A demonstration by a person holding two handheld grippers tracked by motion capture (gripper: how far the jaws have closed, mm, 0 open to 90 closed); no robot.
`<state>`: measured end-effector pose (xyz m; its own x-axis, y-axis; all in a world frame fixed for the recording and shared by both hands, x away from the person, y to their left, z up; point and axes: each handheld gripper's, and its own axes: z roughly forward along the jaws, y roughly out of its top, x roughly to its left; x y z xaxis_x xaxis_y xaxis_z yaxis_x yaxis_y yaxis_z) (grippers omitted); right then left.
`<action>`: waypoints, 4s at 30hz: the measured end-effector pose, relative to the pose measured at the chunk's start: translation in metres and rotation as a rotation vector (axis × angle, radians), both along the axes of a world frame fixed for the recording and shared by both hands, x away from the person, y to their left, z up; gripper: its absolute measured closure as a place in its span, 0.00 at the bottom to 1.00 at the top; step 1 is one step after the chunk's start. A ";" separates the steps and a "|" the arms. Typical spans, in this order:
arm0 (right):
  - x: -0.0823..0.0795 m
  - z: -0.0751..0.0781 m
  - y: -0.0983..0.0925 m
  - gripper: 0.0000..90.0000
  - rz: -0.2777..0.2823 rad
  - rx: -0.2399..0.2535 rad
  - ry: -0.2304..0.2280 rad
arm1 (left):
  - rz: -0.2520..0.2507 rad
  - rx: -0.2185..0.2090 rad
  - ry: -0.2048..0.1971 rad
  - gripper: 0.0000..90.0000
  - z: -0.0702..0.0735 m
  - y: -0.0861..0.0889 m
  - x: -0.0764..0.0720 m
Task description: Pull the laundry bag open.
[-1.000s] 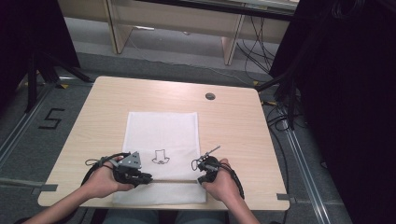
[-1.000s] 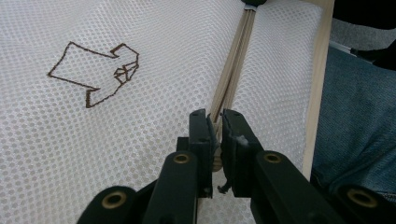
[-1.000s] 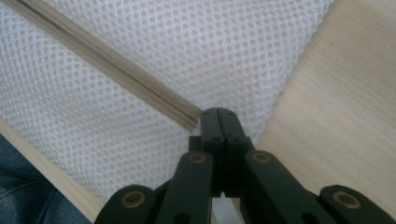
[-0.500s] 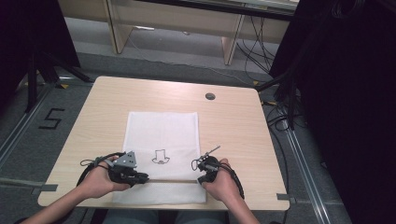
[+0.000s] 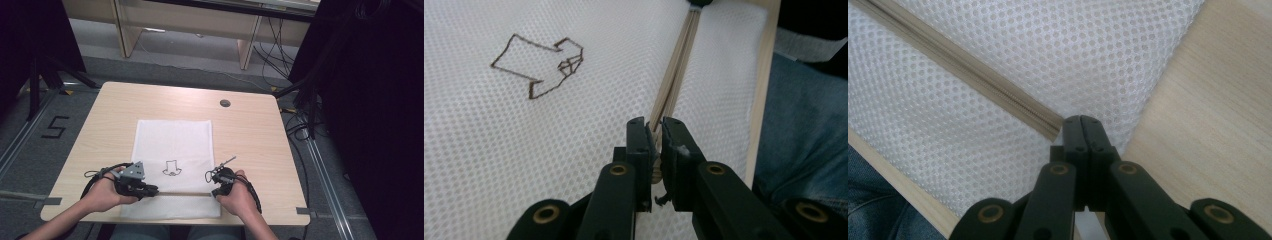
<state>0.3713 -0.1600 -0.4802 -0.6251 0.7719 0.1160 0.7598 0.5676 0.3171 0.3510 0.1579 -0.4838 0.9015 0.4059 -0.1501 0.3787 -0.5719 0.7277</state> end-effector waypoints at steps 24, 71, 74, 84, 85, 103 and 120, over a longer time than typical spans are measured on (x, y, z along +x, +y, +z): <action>0.000 0.000 0.000 1.00 -0.003 0.003 0.002 | 0.039 0.003 0.005 0.92 0.000 0.019 -0.003; -0.001 0.000 0.000 1.00 -0.020 0.008 -0.001 | 0.109 -0.018 0.023 0.92 -0.002 0.052 -0.010; 0.000 0.000 -0.001 1.00 -0.008 0.012 0.003 | 0.130 -0.006 0.019 0.92 -0.003 0.060 -0.011; 0.000 0.000 0.000 1.00 -0.007 0.003 -0.001 | 0.187 0.013 0.007 0.92 -0.005 0.084 -0.015; 0.001 0.000 0.000 1.00 0.010 0.003 -0.008 | 0.185 0.026 0.004 0.92 -0.005 0.084 -0.014; 0.000 0.000 0.000 1.00 -0.013 0.008 0.004 | 0.206 0.052 0.013 0.92 -0.008 0.092 -0.012; 0.000 0.000 0.000 1.00 -0.016 0.011 0.001 | 0.221 0.068 0.029 0.92 -0.011 0.091 -0.012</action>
<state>0.3709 -0.1599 -0.4806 -0.6130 0.7802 0.1247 0.7687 0.5524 0.3224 0.3390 0.2487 -0.4946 0.7854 0.6028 -0.1404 0.5203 -0.5201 0.6774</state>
